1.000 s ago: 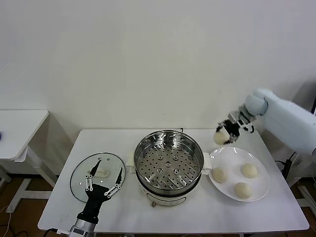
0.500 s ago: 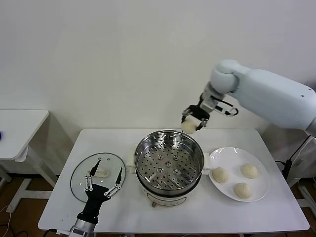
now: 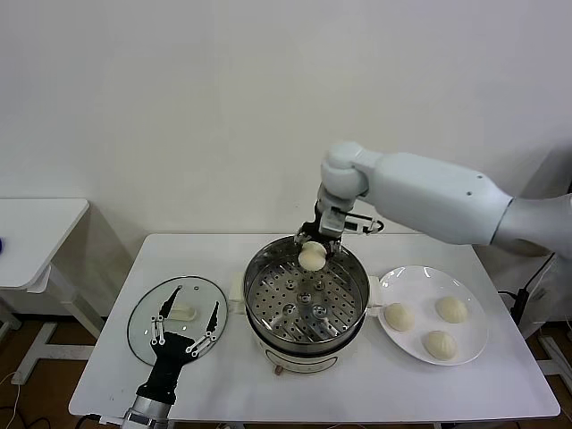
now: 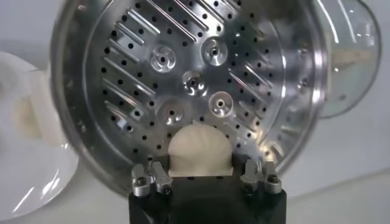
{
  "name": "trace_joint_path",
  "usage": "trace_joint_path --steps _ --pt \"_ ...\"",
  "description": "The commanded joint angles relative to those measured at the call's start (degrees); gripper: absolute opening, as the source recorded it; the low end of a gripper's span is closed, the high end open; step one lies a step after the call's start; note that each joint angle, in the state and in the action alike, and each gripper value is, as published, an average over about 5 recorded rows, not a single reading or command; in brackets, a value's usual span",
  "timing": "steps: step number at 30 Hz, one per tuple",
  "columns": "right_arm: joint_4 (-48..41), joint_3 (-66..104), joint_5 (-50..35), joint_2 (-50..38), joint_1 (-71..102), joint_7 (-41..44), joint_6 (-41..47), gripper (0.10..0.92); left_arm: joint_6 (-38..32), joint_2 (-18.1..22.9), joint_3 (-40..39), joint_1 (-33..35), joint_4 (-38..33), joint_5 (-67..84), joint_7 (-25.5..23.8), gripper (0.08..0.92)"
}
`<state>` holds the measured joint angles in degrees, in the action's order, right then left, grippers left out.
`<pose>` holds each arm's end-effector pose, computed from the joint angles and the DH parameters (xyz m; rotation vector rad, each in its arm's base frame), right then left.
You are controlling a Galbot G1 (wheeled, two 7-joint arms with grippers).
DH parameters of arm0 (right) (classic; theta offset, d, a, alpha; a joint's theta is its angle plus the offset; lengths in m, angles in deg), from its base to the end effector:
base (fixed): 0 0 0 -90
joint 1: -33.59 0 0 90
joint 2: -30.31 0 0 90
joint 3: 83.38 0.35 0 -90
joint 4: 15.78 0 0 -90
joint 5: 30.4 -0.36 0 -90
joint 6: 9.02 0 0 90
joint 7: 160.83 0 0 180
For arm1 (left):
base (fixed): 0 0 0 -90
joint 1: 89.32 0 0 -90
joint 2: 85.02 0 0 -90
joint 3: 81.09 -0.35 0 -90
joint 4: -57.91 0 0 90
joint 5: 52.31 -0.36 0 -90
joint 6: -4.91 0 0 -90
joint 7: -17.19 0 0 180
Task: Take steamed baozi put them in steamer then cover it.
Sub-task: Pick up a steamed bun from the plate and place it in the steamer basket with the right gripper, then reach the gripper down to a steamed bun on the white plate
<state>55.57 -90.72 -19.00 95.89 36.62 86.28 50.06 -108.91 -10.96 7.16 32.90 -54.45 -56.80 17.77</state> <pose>0.5603 0.1157 -0.0733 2.0788 -0.3600 2.3057 0.1708 0.0487 -0.3531 0.3085 2.8561 0.3922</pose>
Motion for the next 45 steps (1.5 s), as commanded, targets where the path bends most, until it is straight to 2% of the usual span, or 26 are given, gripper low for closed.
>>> trace_joint_path --steps 1,8,15,18,26,35,39,45 --pt "-1.83 -0.11 3.12 2.21 2.99 -0.17 -0.48 0.687 -0.01 0.04 0.00 0.00 0.07 0.00 0.02 0.823" --pt "-4.32 0.96 5.26 3.52 4.45 -1.11 -0.47 0.700 -0.25 0.06 0.27 0.04 0.25 0.03 0.12 0.823" --pt "-4.26 1.54 6.88 3.53 4.63 -1.23 -0.10 0.806 -0.35 0.01 0.52 -0.02 0.38 0.10 0.27 0.823" --pt "-2.68 1.97 5.90 2.17 4.07 -0.34 0.82 0.820 -0.30 0.04 0.47 -0.08 0.43 0.12 0.36 0.823" --pt "4.17 5.31 -6.85 -7.52 -1.93 6.40 8.39 0.823 0.24 0.05 0.10 -0.38 0.14 0.09 0.38 0.823" --pt "-0.02 -2.73 -28.80 -23.16 -13.74 8.92 26.42 0.823 0.49 -0.20 -0.84 -0.46 -0.38 -0.14 0.34 0.823" --pt "-0.11 -8.40 -32.15 -28.92 -13.26 6.68 31.23 0.823 0.53 -0.40 -1.44 -0.54 -0.54 -0.25 0.34 0.823" --pt "1.05 -14.97 -34.08 -33.80 -8.20 0.88 33.08 0.823 0.77 -0.58 -2.04 -0.79 -0.79 -0.27 0.44 0.823"
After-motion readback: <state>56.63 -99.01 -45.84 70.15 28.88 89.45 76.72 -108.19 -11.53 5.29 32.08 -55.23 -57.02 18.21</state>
